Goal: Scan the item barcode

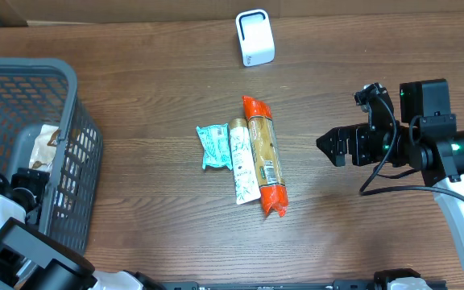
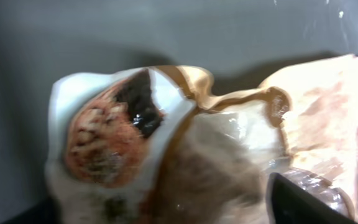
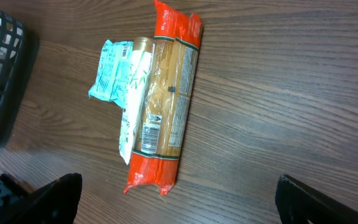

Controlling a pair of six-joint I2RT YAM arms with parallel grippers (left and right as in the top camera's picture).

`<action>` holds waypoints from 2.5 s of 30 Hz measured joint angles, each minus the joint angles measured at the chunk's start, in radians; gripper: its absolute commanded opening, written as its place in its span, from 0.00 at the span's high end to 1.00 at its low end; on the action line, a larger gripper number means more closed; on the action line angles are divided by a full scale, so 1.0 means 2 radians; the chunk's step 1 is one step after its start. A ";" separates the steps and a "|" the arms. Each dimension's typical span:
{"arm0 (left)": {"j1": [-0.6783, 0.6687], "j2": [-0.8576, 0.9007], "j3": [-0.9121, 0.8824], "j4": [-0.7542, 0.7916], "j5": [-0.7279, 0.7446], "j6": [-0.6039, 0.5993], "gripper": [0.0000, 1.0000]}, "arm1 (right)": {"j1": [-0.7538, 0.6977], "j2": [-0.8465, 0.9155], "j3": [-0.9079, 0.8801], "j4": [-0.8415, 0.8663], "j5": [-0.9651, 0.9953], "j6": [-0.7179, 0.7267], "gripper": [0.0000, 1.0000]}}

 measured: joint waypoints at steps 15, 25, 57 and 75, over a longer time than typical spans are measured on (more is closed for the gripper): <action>-0.001 0.006 -0.003 -0.004 0.044 -0.004 0.65 | 0.000 0.000 0.000 0.000 0.000 0.000 0.00; -0.001 0.004 0.027 -0.089 0.064 -0.003 0.69 | 0.000 0.000 0.000 0.000 0.000 0.000 0.00; -0.004 -0.193 0.136 -0.244 0.035 0.002 0.03 | 0.000 0.000 0.000 0.000 0.000 0.000 0.00; 0.027 0.014 0.059 -0.138 0.024 0.009 0.00 | 0.000 0.000 0.000 0.001 0.000 0.000 0.00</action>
